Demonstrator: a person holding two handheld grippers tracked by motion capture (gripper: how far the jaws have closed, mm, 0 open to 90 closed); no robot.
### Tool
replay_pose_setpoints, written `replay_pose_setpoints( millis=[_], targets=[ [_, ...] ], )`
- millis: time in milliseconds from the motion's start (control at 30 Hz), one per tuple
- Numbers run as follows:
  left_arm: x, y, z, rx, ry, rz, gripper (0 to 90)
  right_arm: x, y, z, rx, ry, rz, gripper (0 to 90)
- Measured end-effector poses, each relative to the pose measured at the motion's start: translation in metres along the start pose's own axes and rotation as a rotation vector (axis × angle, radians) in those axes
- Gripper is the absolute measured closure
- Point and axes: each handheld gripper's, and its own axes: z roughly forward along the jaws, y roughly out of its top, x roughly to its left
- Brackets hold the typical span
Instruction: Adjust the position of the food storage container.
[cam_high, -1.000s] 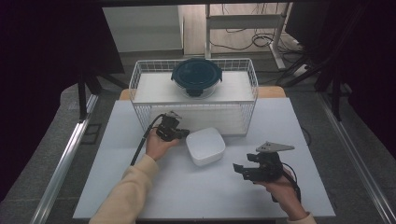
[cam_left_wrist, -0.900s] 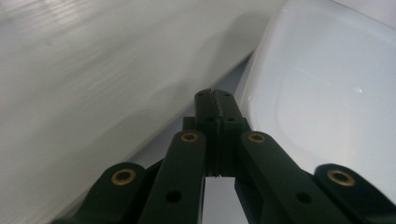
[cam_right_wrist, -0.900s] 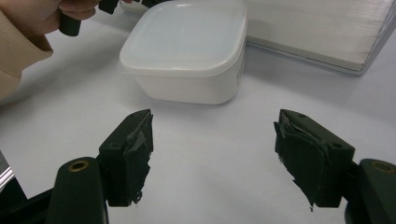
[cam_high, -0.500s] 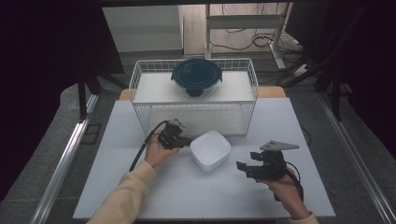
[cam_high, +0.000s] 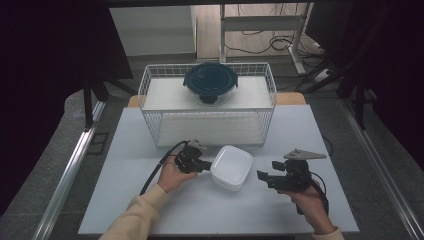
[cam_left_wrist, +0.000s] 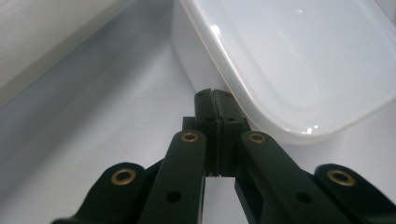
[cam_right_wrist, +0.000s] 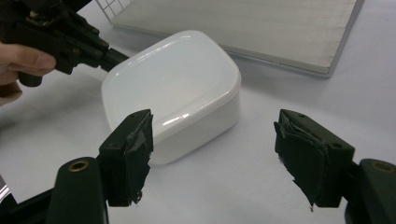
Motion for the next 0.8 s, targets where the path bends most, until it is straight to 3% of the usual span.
replay_pose_setpoints(
  millis=[33, 167, 267, 400, 800],
  targets=[
    [-0.004, 0.000, 0.000, -0.017, -0.009, -0.012, 90.0, 0.000, 0.000, 0.000, -0.001, -0.001, -0.001, 27.4],
    [-0.011, 0.000, 0.003, -0.006, -0.034, 0.009, 90.0, -0.002, 0.000, -0.001, 0.000, -0.003, 0.006, 27.4],
    [-0.018, -0.003, 0.006, 0.002, -0.042, -0.011, 90.0, -0.003, 0.000, -0.001, 0.001, -0.005, 0.009, 27.4],
    [-0.021, -0.003, 0.005, 0.005, -0.052, 0.002, 90.0, -0.003, 0.000, -0.002, -0.001, -0.004, 0.010, 27.4],
    [-0.027, -0.006, 0.007, 0.002, -0.081, -0.037, 90.0, -0.006, 0.001, -0.004, -0.003, -0.004, 0.016, 27.3]
  ],
)
